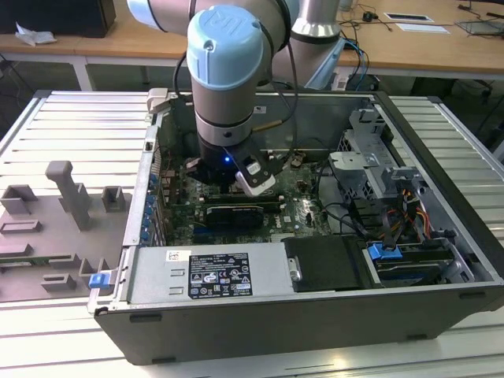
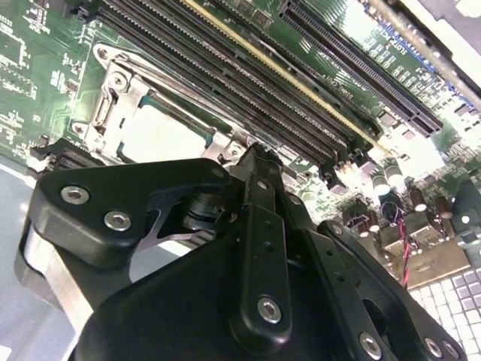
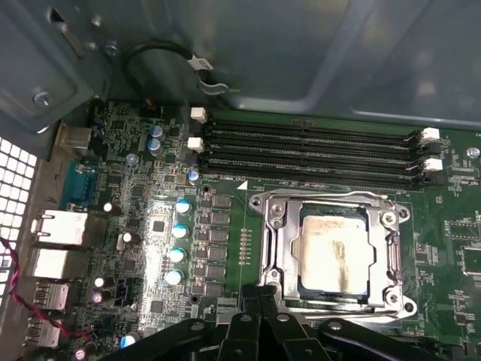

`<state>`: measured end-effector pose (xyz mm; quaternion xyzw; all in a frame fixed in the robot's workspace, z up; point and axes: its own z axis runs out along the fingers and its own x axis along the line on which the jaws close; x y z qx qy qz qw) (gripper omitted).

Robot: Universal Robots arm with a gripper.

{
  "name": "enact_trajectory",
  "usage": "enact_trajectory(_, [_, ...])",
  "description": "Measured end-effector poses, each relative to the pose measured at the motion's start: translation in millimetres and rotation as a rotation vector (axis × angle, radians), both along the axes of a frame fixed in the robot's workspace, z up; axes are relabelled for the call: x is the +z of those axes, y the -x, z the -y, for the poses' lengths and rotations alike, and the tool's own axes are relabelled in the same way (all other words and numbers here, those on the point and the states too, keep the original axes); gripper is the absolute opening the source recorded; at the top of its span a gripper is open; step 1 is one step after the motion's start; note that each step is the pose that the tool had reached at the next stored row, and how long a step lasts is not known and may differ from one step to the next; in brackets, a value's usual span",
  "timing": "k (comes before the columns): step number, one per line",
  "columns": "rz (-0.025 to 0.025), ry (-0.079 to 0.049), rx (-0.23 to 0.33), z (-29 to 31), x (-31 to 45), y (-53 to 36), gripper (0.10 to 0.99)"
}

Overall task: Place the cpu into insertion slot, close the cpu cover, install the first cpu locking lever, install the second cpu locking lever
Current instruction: 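Install the second cpu locking lever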

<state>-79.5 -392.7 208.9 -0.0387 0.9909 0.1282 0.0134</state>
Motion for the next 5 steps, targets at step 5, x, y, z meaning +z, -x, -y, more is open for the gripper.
enact_trajectory(5, [0.0000, 0.000, 0.000, 0.0, 4.8, 0.0, 0.106])
